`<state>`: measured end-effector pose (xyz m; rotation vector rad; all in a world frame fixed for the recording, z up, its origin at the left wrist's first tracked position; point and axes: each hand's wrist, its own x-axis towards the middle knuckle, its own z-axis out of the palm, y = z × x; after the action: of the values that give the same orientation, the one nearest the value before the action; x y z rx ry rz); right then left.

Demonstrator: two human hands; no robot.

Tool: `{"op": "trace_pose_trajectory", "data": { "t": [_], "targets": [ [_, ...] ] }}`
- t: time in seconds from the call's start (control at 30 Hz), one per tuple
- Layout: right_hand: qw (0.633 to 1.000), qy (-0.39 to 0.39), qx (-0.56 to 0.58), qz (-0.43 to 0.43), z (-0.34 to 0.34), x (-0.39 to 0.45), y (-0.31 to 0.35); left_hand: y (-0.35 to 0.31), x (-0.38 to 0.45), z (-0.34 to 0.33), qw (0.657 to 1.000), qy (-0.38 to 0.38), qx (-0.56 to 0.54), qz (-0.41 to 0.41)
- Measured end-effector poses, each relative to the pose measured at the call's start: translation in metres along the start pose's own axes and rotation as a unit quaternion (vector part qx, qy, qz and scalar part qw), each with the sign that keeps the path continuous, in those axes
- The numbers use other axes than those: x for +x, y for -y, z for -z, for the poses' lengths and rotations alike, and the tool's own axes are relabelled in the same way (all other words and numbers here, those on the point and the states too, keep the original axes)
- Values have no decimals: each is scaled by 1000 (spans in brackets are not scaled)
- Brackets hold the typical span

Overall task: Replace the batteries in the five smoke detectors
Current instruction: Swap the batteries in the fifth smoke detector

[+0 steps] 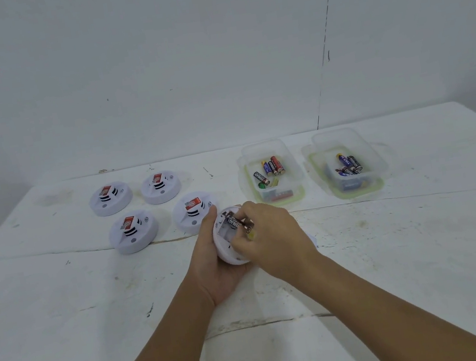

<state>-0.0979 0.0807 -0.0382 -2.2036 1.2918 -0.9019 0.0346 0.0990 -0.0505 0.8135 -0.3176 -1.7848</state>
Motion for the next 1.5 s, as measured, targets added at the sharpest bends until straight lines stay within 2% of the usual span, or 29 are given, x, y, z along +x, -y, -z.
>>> {"op": "trace_pose_trajectory", "data": {
  "t": [0.1, 0.23, 0.33, 0.43, 0.57, 0.73, 0.93, 1.0, 1.2, 1.33, 1.5],
  "targets": [
    [998, -33, 58, -10, 14, 0, -5, -1, 3, -9, 999, -2, 13, -33],
    [979, -131, 140, -68, 44, 6, -25, -7, 7, -37, 995, -13, 72, -67],
    [971, -181, 120, -101, 70, 15, -55, -8, 15, -66, 991, -1, 103, -82],
    [970, -198, 58, -126, 97, 22, -87, -5, 27, -92, 989, 14, 132, -73],
    [964, -190, 25, -183, 125, 31, -122, 5, 46, -114, 988, 15, 144, -55],
    [961, -136, -34, -238, 138, 46, -146, 16, 63, -123, 987, 20, 155, -37],
    [970, -115, -24, -214, 144, 53, -138, 15, 71, -119, 989, 26, 140, -31],
    [972, -91, 5, -218, 144, 54, -139, 15, 72, -115, 990, 25, 133, -31],
    [980, -9, -27, -199, 142, 58, -137, 11, 68, -105, 992, 22, 124, -25],
    [978, -30, -31, -203, 141, 58, -138, 7, 63, -98, 993, 18, 112, -22],
    [977, -102, 19, -188, 137, 57, -138, 2, 55, -86, 994, 2, 105, -21]
  ]
}}
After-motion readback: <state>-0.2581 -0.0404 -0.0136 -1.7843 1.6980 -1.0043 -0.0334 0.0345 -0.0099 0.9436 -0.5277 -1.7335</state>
